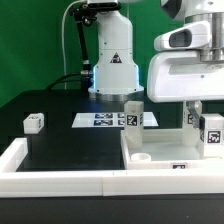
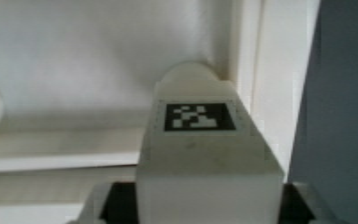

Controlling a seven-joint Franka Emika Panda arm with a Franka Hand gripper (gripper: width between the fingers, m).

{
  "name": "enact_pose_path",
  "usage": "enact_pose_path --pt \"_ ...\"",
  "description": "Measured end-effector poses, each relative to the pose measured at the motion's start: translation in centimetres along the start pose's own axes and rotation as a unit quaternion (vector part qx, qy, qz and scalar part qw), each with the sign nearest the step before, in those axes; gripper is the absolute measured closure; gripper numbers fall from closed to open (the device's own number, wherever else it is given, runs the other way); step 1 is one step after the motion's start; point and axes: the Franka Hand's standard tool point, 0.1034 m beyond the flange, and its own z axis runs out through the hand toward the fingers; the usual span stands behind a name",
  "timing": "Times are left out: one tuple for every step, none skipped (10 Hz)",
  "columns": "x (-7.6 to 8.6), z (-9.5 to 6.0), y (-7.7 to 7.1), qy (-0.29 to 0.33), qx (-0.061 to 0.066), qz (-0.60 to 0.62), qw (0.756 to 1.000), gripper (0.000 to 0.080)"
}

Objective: Assemble square table

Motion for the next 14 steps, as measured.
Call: enact_pose_path --pt "-0.04 0.01 0.11 -0.001 -0.002 0.067 0.998 0.0509" --pt "-0.09 0.03 0.17 -0.002 -0.004 0.117 0.993 0.0509" --pt "-0.13 0.05 0.22 -0.003 -0.006 0.167 0.986 0.0509" --pt "-0.17 0.07 0.24 -0.004 -0.010 0.215 0.977 0.0509" --pt "-0.20 0.08 0.29 -0.003 -0.013 0.261 0.965 0.0509" --pt "-0.25 0.10 0.36 -0.006 -0.014 0.309 0.951 0.0509" --pt "-0.29 0.10 0.48 -0.009 -0.013 0.359 0.933 0.0508" --pt "-0.28 0.11 0.59 -0.010 -0.012 0.381 0.925 0.0508" --pt "-0.27 0.11 0.68 -0.013 -0.008 0.404 0.915 0.0508" --pt "-0.24 0.11 0.75 -0.015 -0.005 0.425 0.905 0.0508" --pt "-0.25 0.11 0.75 -0.015 -0.005 0.430 0.903 0.0508" --pt "-0.26 0.12 0.73 -0.015 -0.005 0.423 0.906 0.0433" --pt "-0.27 0.13 0.71 -0.015 -0.005 0.411 0.912 0.0433" --pt "-0.35 0.15 0.58 -0.016 -0.004 0.407 0.913 0.0237"
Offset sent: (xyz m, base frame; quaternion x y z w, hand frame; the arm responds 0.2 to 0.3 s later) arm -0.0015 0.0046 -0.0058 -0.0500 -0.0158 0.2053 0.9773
